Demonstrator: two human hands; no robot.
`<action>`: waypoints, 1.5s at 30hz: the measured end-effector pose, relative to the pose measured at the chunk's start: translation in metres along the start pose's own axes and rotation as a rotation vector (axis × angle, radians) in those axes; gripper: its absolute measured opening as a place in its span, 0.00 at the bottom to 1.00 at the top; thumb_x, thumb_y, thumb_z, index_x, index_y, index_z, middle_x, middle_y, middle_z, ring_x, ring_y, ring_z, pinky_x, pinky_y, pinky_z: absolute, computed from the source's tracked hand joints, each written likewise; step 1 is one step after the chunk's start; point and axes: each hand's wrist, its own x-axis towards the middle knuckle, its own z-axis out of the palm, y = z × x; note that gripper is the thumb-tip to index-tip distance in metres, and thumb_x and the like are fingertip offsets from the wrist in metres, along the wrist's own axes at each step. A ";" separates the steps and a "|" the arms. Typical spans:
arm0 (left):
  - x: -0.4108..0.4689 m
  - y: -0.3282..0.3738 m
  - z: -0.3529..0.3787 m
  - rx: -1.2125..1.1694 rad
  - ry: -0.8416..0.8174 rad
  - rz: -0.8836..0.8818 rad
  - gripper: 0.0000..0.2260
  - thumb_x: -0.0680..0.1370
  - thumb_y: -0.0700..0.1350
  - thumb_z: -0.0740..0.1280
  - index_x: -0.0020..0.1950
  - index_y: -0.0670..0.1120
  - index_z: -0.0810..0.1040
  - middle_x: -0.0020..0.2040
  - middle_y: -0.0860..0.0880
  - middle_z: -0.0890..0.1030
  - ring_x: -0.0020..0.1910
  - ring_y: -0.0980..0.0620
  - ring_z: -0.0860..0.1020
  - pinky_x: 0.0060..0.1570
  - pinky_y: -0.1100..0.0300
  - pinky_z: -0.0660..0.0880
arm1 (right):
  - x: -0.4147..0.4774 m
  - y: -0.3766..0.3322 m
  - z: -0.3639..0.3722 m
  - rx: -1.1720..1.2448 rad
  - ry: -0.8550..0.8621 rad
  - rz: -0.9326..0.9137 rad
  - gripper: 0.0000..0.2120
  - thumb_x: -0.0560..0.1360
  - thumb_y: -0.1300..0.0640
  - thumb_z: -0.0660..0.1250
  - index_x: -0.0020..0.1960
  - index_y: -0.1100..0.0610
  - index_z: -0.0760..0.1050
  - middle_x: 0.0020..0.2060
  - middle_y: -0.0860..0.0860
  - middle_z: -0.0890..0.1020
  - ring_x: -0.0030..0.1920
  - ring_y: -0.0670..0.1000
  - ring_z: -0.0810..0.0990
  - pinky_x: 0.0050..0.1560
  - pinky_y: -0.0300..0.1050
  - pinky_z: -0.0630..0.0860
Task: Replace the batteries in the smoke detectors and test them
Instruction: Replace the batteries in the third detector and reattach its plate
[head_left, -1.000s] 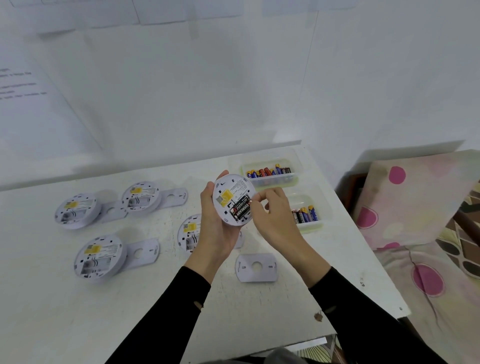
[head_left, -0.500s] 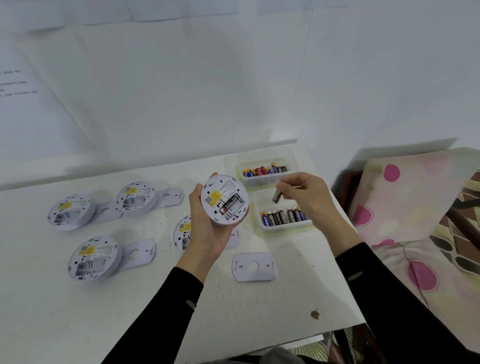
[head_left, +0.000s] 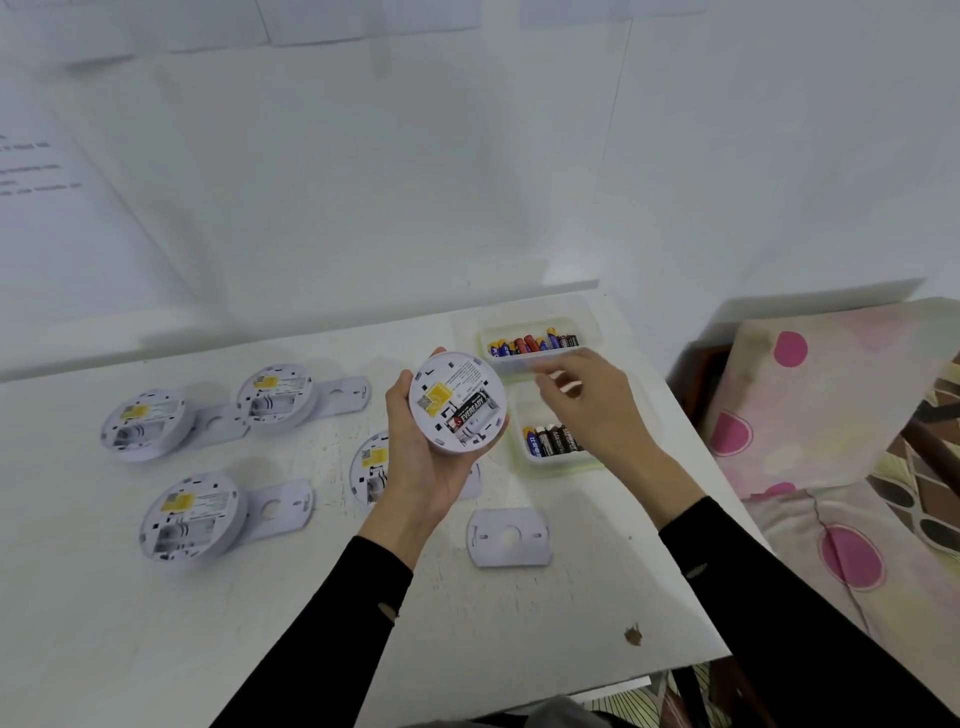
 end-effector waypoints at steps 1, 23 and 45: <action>0.000 0.000 0.001 0.005 -0.004 0.003 0.20 0.81 0.60 0.57 0.63 0.52 0.79 0.58 0.43 0.83 0.58 0.41 0.79 0.55 0.44 0.76 | -0.006 -0.008 0.004 0.069 0.006 -0.066 0.09 0.74 0.61 0.68 0.54 0.55 0.81 0.51 0.50 0.80 0.45 0.42 0.79 0.45 0.29 0.74; -0.006 -0.014 0.017 0.146 -0.008 0.026 0.18 0.83 0.56 0.54 0.66 0.51 0.76 0.54 0.45 0.84 0.50 0.48 0.84 0.47 0.56 0.81 | -0.032 -0.034 0.037 0.138 -0.108 -0.039 0.30 0.63 0.62 0.72 0.56 0.48 0.58 0.55 0.50 0.66 0.58 0.53 0.68 0.53 0.44 0.73; 0.005 -0.006 0.006 -0.047 0.040 -0.055 0.24 0.80 0.61 0.57 0.65 0.46 0.76 0.57 0.39 0.82 0.56 0.40 0.79 0.55 0.45 0.77 | -0.019 -0.021 0.016 0.418 0.007 -0.127 0.10 0.79 0.61 0.65 0.59 0.57 0.78 0.58 0.48 0.80 0.58 0.43 0.78 0.59 0.39 0.74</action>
